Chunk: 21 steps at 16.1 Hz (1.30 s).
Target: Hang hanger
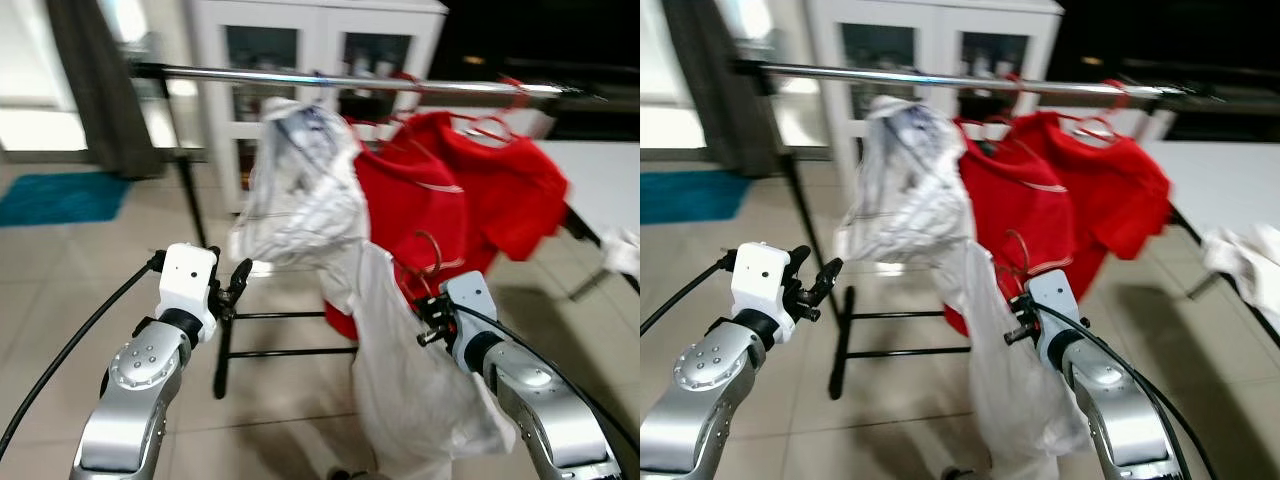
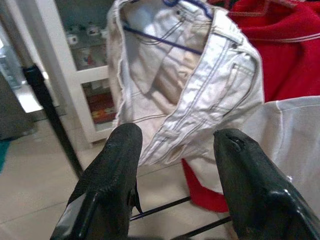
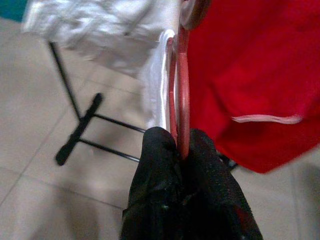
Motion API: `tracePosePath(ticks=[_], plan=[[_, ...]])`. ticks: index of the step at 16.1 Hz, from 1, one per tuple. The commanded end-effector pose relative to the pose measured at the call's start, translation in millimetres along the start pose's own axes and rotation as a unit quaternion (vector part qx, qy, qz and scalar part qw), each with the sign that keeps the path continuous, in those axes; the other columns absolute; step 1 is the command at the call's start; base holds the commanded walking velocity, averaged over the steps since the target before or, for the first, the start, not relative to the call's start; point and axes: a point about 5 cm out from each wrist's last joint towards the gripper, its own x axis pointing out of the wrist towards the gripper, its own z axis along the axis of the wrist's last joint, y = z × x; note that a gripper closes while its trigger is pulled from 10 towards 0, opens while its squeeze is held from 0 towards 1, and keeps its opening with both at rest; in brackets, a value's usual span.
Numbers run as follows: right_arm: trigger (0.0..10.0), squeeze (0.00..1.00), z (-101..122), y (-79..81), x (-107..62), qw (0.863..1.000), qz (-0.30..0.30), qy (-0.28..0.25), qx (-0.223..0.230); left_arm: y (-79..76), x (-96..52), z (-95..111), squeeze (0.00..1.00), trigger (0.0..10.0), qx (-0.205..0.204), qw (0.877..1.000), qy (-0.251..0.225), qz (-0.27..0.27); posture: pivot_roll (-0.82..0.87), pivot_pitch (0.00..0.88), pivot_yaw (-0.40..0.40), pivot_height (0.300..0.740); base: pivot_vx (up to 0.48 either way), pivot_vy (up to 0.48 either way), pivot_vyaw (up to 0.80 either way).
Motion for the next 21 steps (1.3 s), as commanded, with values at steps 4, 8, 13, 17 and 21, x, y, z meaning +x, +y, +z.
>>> tracePosePath(ticks=[4,8,13,17,21], plan=[[10.0,0.00,31.0,-2.3,8.9,0.996,-0.026,-0.079,0.025,1.1,2.0,-0.3,0.00,10.0,-0.004,1.000,-0.001,0.017,-0.05,0.011,-0.049,0.740,0.000,-0.450,0.00],[10.0,0.00,36.1,-1.7,16.5,0.992,-0.056,-0.091,0.073,-0.8,7.1,3.5,0.00,10.0,0.001,1.000,-0.008,0.009,-0.04,0.000,-0.040,0.740,0.000,-0.480,0.00],[10.0,0.00,38.4,3.9,18.1,0.988,-0.059,-0.111,0.089,-0.5,10.5,6.4,0.00,10.0,-0.002,1.000,-0.013,-0.003,-0.04,0.000,-0.002,0.740,0.000,-0.250,0.00],[10.0,0.00,43.4,5.1,18.3,0.986,-0.072,-0.129,0.079,-2.2,14.6,8.3,0.00,10.0,-0.012,1.000,-0.020,-0.016,-0.04,0.000,0.015,0.740,0.000,0.000,0.00],[10.0,0.00,48.1,7.2,20.7,0.988,-0.075,-0.128,0.045,-1.5,16.8,11.9,0.00,10.0,-0.019,0.999,-0.028,-0.011,-0.04,0.000,0.008,0.740,0.213,0.000,0.40]])
